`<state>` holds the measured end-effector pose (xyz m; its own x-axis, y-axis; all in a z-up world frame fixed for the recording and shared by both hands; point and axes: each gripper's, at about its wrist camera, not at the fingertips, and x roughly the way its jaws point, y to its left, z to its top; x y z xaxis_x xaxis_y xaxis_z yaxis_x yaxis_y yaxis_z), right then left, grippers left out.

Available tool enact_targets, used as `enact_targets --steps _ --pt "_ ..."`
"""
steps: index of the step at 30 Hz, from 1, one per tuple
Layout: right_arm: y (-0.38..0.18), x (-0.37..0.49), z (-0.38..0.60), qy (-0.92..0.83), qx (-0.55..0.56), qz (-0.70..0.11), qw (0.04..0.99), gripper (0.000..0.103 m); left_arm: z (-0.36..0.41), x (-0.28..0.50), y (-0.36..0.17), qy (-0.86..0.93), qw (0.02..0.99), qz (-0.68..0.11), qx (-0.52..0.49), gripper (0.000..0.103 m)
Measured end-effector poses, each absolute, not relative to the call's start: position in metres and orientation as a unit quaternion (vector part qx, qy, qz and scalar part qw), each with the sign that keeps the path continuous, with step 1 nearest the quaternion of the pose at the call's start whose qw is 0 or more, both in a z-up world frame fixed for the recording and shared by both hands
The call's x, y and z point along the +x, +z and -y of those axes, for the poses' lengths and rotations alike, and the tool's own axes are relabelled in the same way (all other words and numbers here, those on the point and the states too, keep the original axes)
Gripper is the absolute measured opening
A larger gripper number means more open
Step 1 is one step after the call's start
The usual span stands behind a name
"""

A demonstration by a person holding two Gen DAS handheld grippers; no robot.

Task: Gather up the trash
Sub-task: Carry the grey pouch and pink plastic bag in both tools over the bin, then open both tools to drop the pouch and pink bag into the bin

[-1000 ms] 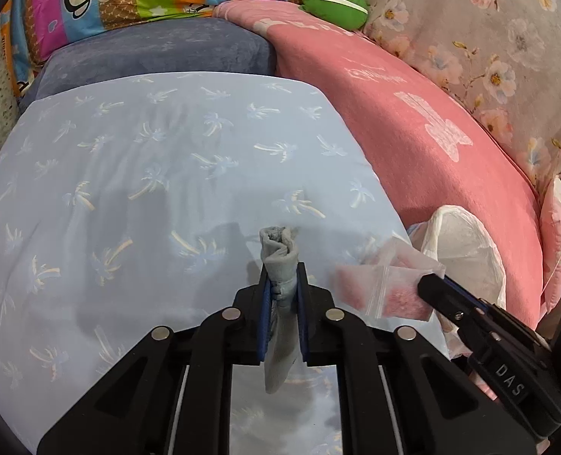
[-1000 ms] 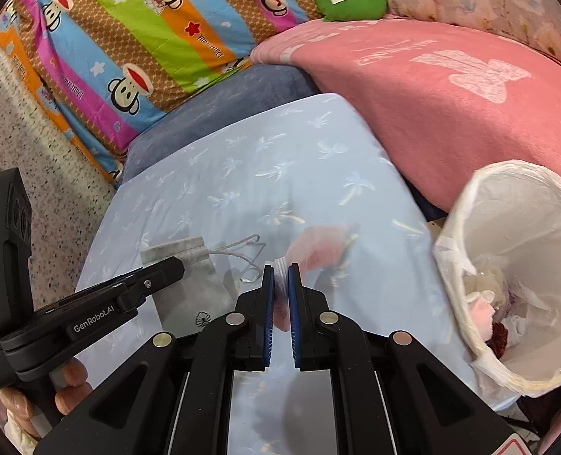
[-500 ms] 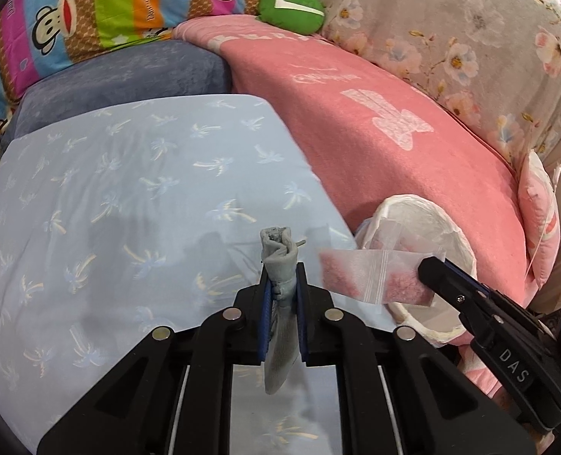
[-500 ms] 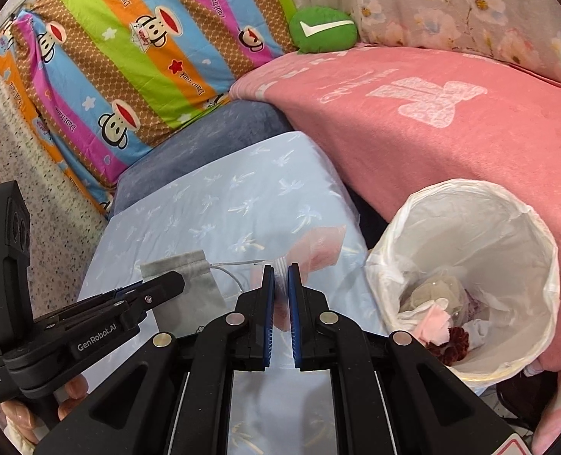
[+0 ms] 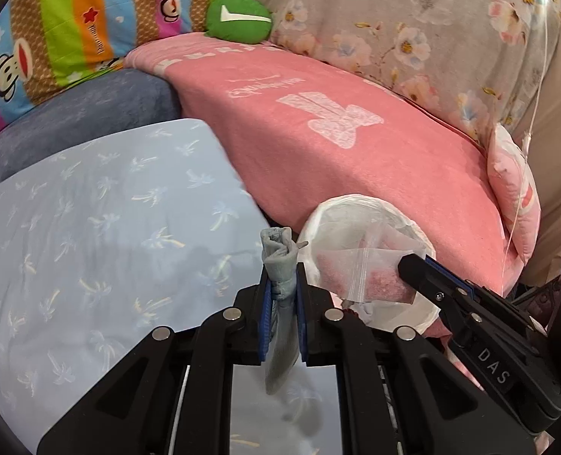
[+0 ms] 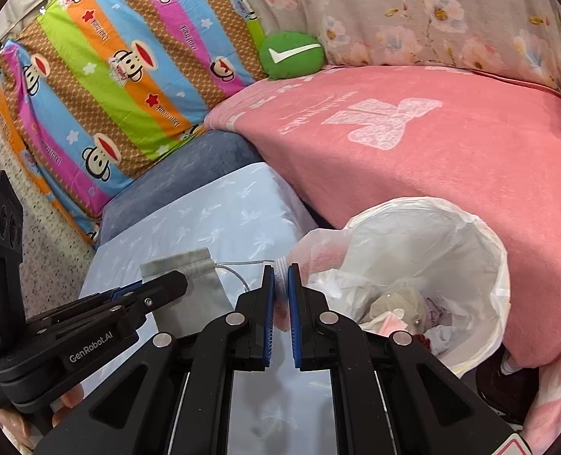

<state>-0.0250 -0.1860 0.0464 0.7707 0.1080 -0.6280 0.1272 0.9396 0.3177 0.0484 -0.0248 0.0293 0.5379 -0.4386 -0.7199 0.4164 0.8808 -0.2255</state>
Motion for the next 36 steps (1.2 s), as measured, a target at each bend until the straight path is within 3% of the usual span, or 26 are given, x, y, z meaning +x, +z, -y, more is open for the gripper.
enact_targets --steps 25,27,28,29,36 --pt "0.043 -0.050 0.283 -0.084 0.227 -0.310 0.919 0.007 0.134 0.052 0.035 -0.325 0.844 -0.425 0.032 0.013" --pt "0.042 -0.050 0.287 -0.087 0.228 -0.310 0.919 0.007 0.136 0.057 0.033 -0.320 0.841 -0.436 0.026 0.030" --pt "0.041 -0.050 0.288 -0.088 0.229 -0.311 0.918 0.007 0.136 0.059 0.033 -0.316 0.842 -0.437 0.021 0.048" --pt "0.041 -0.049 0.290 -0.089 0.229 -0.311 0.918 0.007 0.135 0.060 0.033 -0.310 0.846 -0.434 0.017 0.061" --pt "0.039 -0.039 0.293 -0.088 0.225 -0.317 0.917 0.007 0.130 0.067 0.034 -0.291 0.860 -0.420 0.014 0.062"
